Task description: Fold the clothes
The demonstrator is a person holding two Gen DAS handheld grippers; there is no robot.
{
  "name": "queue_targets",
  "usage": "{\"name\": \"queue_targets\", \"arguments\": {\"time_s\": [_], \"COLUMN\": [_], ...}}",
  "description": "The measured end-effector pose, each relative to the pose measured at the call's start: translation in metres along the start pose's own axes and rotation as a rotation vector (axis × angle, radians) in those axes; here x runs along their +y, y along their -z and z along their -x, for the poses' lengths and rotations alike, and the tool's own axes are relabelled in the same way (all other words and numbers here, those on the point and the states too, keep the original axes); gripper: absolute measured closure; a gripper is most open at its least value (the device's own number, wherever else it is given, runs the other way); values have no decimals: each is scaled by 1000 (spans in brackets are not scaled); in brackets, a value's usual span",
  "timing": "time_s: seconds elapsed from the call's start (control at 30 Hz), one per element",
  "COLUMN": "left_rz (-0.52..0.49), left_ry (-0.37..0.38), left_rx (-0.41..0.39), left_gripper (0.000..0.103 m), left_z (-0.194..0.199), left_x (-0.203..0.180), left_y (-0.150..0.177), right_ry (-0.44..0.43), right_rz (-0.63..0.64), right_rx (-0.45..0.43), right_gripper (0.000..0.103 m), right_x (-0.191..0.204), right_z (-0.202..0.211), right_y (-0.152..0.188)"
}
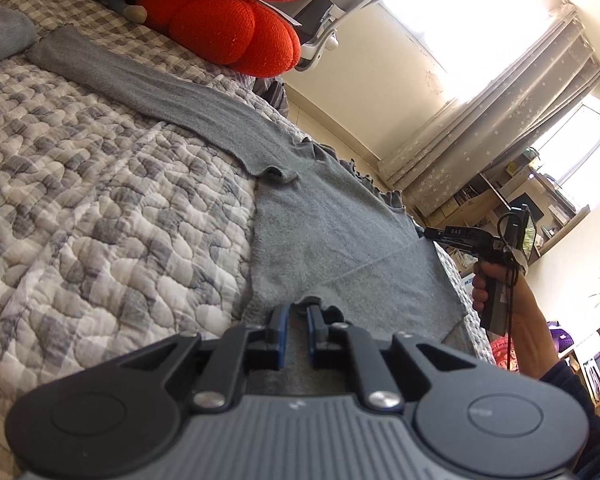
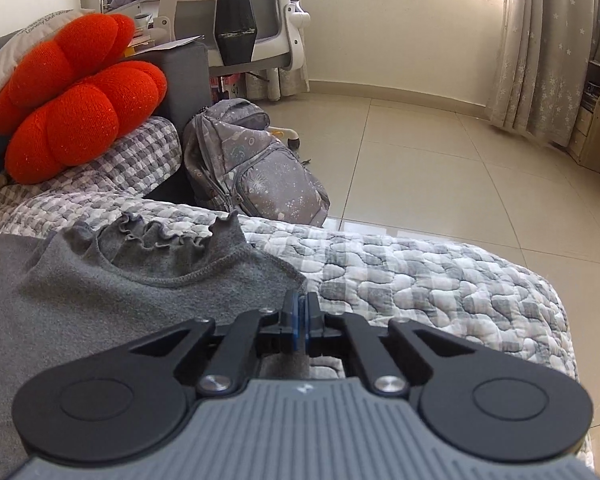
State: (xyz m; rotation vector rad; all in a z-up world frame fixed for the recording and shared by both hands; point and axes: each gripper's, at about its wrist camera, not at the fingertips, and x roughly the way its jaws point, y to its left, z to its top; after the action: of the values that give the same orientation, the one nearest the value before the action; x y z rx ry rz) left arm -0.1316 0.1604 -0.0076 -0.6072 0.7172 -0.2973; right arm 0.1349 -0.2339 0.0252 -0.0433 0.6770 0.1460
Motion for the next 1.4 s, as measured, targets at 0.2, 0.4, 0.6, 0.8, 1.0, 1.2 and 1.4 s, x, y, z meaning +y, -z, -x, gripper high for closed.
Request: {"name": "queue_targets", "arguments": {"time_s": [0.2, 0.4, 0.6, 0.8, 1.0, 1.2, 1.4], "left_rz": [-25, -28, -21, -48, -91, -94, -100], "left_ry": [10, 9, 18, 40, 5, -56, -49], "left_rx": [-18, -20, -34, -60, -28, 1, 7], "left_gripper": [95, 93, 93, 88, 88, 87, 87], "left_z": [4, 6, 14, 5, -25, -39, -36], "left_x": [-4, -7, -11, -25, -36, -27, -22], "left_y": [0, -1, -3, -12, -12, -9, -6], "right_ry": [72, 92, 29, -21, 19, 35, -54], "right_rz": [98, 88, -19, 31, -3, 68, 140], "right_rx": [12, -13, -100, -61, -26, 25, -62], "right_gripper": [101, 93, 73, 92, 93, 93, 82], "right_x": [8, 8, -3, 6, 9, 19, 72], "right_z": [-13, -6, 52, 77, 81, 96, 141], "right_y": [9, 8, 16, 55, 75, 95, 104]}}
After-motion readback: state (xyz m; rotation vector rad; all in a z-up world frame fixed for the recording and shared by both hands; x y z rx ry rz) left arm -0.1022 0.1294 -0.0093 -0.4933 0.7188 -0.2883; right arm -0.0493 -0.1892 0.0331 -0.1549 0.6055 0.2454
